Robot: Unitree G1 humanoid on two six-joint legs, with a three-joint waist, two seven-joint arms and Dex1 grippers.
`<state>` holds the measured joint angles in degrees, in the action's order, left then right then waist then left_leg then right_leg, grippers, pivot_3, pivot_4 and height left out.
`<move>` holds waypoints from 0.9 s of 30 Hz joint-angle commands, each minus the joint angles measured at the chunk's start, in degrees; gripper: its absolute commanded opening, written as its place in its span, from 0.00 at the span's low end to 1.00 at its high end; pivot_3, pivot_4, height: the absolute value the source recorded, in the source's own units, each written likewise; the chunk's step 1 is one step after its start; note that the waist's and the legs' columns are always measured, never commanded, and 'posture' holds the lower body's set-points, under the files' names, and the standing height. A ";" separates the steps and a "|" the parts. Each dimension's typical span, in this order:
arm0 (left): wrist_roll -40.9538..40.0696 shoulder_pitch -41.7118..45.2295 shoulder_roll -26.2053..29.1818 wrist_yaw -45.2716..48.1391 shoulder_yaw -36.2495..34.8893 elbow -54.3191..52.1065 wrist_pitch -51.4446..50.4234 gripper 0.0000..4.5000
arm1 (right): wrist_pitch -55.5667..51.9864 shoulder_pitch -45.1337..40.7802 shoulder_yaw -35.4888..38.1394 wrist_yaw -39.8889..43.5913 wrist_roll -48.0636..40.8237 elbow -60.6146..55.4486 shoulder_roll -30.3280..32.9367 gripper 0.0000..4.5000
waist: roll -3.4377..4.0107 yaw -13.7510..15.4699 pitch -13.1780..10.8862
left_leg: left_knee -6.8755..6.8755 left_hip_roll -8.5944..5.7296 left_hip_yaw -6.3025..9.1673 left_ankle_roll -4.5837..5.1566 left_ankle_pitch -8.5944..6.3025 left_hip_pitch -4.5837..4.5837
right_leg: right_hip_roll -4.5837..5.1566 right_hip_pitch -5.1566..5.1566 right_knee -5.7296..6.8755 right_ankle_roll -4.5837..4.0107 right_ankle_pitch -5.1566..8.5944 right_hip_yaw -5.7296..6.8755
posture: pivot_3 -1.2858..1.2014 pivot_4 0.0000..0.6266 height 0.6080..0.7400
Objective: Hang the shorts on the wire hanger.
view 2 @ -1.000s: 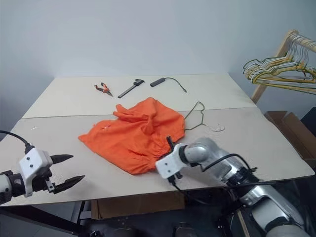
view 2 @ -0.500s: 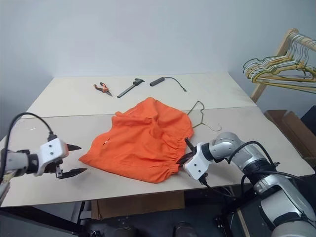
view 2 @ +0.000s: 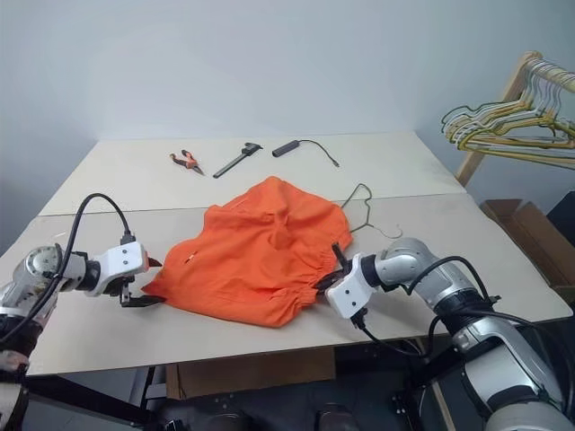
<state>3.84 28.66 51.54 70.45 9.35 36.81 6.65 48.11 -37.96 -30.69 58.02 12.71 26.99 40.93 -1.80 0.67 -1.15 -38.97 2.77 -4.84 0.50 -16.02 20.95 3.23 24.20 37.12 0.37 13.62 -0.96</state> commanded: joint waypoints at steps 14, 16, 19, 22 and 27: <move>2.29 7.38 -3.91 5.54 1.75 16.87 1.64 0.17 | -2.43 -0.17 2.53 -3.82 2.68 -1.62 -1.46 0.00 | 0.25 -0.11 0.16 | -0.01 -0.03 -0.02 0.03 0.02 -0.36 | -0.01 -0.26 0.11 0.00 0.00 -0.10 | 0.54 0.00 1.00; 0.91 7.00 -3.54 6.78 0.64 16.28 1.66 0.05 | -2.66 -0.16 2.57 -4.52 2.97 -1.68 -1.77 0.00 | 0.26 -0.16 0.17 | 0.00 -0.02 -0.03 0.03 0.02 -0.42 | -0.01 -0.29 0.14 0.00 0.00 -0.12 | 0.54 0.00 1.00; -0.26 5.12 -1.75 8.29 -0.54 13.78 2.11 0.02 | -2.79 -0.55 3.06 -6.83 4.21 -1.16 -2.69 0.00 | 0.25 -0.39 0.17 | 0.00 -0.01 -0.03 0.03 0.02 -0.41 | -0.02 -0.26 0.17 0.00 0.00 -0.14 | 0.54 0.00 1.00; -0.74 1.57 0.32 8.18 -1.54 9.62 2.08 0.02 | -2.47 -0.89 3.36 -9.18 6.15 -0.64 -3.14 0.00 | 0.24 -1.27 0.17 | 0.00 0.00 -0.05 0.03 0.02 -0.24 | -0.02 -0.08 0.16 0.00 0.00 -0.22 | 0.54 0.00 1.00; -4.12 -10.56 5.58 7.89 -5.62 -4.13 -1.71 0.02 | -1.16 -0.76 3.33 -10.93 7.93 -2.06 -2.73 0.00 | 0.25 -2.45 0.17 | 0.03 0.07 -0.01 0.14 -0.06 -0.23 | 0.00 0.01 0.16 0.01 0.00 -0.39 | 0.54 0.00 1.00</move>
<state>0.18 21.33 54.74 78.04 4.89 36.53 6.62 46.03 -37.67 -29.62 48.21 20.65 26.92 37.76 -1.55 -1.78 -0.97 -38.92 2.84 -4.81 0.66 -16.09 20.68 3.23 24.21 37.30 0.38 13.62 -1.40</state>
